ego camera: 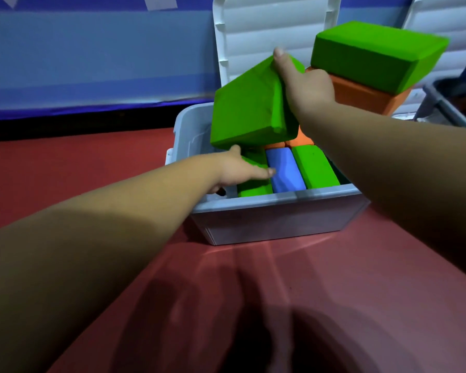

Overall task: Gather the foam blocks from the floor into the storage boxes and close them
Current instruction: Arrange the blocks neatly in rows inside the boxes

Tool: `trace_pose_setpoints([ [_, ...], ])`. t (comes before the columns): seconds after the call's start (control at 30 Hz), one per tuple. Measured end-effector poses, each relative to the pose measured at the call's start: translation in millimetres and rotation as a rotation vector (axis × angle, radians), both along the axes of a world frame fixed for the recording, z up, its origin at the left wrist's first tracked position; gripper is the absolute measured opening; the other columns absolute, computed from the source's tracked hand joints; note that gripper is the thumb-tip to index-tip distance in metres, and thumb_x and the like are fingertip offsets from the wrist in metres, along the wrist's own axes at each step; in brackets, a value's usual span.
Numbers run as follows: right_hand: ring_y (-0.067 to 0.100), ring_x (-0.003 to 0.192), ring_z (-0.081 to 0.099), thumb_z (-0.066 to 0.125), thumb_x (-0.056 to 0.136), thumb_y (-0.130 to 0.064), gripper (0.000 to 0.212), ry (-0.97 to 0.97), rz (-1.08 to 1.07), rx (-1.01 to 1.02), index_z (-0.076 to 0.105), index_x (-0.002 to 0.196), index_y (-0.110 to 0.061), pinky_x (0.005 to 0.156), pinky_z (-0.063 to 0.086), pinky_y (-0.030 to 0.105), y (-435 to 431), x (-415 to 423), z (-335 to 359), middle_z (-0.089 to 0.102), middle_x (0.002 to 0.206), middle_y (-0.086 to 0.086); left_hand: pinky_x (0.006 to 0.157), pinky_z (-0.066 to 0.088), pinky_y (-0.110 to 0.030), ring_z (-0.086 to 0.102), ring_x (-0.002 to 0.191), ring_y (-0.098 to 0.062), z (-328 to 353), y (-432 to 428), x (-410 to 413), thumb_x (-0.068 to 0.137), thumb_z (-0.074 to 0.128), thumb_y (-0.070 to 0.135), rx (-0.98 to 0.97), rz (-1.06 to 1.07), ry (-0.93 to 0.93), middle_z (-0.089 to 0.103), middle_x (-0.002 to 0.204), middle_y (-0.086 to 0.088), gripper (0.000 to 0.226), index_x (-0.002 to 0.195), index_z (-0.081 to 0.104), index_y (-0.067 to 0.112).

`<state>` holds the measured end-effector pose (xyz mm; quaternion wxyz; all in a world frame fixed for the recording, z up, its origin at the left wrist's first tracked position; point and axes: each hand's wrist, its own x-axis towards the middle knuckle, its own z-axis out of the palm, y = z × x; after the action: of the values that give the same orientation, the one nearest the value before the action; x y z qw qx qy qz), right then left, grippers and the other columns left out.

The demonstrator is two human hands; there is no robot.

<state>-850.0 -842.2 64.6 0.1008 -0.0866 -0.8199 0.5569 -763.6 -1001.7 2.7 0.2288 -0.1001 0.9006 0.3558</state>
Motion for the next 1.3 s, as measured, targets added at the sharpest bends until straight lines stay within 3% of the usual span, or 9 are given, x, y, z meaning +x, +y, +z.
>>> trace_pose_setpoints([
  [0.1,0.035,0.120,0.060,0.049,0.088,-0.083,0.088,0.048,-0.013,0.251,0.065,0.117,-0.001,0.094,0.043,0.037,-10.8,2.5,1.3,0.067,0.123,0.020,0.090,0.062,-0.052,0.072,0.108,-0.031,1.5,-13.4,-17.6,0.041,0.084,0.054,0.239,0.192,0.100,0.069,0.130,-0.012,0.098,0.129,0.061,0.017],
  [0.2,0.038,0.116,0.062,0.045,0.091,-0.081,0.087,0.068,-0.028,0.364,0.063,0.115,0.001,0.091,0.045,0.040,-18.7,-0.1,-3.0,0.069,0.118,0.023,0.083,0.064,-0.049,0.077,0.090,-0.029,14.3,-16.7,-18.2,0.071,0.082,0.029,0.430,0.278,0.097,0.070,0.116,-0.012,0.078,0.135,0.039,0.023],
  [0.27,0.040,0.118,0.061,0.038,0.098,-0.075,0.081,0.065,0.030,0.435,0.064,0.116,0.000,0.093,0.044,0.041,-19.2,-3.0,-6.1,0.068,0.120,0.024,0.084,0.064,-0.050,0.075,0.098,-0.029,18.7,-16.9,-15.3,0.086,0.076,0.034,0.449,0.214,0.078,0.066,0.124,0.002,0.078,0.148,0.030,0.044],
  [0.37,0.040,0.123,0.057,0.030,0.110,-0.051,0.058,0.100,0.218,0.513,0.064,0.121,-0.005,0.092,0.042,0.039,-16.0,-6.7,-7.7,0.066,0.127,0.023,0.086,0.062,-0.053,0.063,0.117,-0.036,24.6,-14.1,-11.3,0.086,0.068,0.064,0.483,0.167,0.010,0.052,0.137,0.015,0.061,0.142,0.048,0.048],
  [0.53,0.025,0.096,0.065,0.035,0.104,-0.027,0.036,-0.083,0.498,0.230,0.058,0.131,-0.022,0.078,0.054,0.033,-10.9,-3.0,-14.0,0.067,0.114,0.009,0.091,0.061,-0.049,0.068,0.112,-0.032,21.6,-13.9,-19.3,0.082,0.046,0.091,0.456,0.212,-0.003,0.051,0.148,0.008,0.071,0.142,0.048,0.054],
  [0.63,0.030,0.096,0.070,0.040,0.104,-0.035,0.033,-0.077,0.513,0.224,0.061,0.129,-0.027,0.074,0.062,0.048,-8.2,0.7,-23.9,0.071,0.113,0.009,0.089,0.062,-0.045,0.071,0.107,-0.031,16.9,-13.5,-24.9,0.086,0.042,0.089,0.440,0.222,0.003,0.053,0.143,0.004,0.068,0.143,0.046,0.053],
  [0.9,0.019,0.066,0.070,0.045,0.106,-0.054,0.052,0.000,0.498,0.134,0.073,0.095,-0.012,0.069,0.065,0.045,1.5,-11.4,-44.9,0.072,0.079,0.006,0.078,0.063,-0.035,0.079,0.093,-0.023,10.8,-28.7,-42.7,0.078,0.055,0.089,0.401,0.190,0.055,0.061,0.138,-0.010,0.076,0.132,0.049,0.037],
  [1.13,0.032,0.073,0.076,0.040,0.101,-0.067,0.072,-0.034,0.446,0.270,0.074,0.098,-0.003,0.070,0.064,0.049,-10.5,-30.5,-45.4,0.076,0.085,0.014,0.102,0.050,-0.048,0.072,0.110,-0.032,8.3,-48.2,-63.1,0.071,0.051,0.097,0.353,0.198,-0.030,0.067,0.132,-0.008,0.097,0.139,0.056,0.029],
  [1.3,0.042,0.097,0.071,0.036,0.099,-0.068,0.075,-0.046,0.336,0.418,0.075,0.097,-0.004,0.094,0.055,0.054,-29.8,-49.9,-49.1,0.075,0.100,0.020,0.107,0.048,-0.057,0.067,0.116,-0.040,3.8,-45.6,-77.3,0.080,0.049,0.089,0.485,0.263,-0.087,0.059,0.137,-0.022,0.101,0.152,0.045,0.019],
])
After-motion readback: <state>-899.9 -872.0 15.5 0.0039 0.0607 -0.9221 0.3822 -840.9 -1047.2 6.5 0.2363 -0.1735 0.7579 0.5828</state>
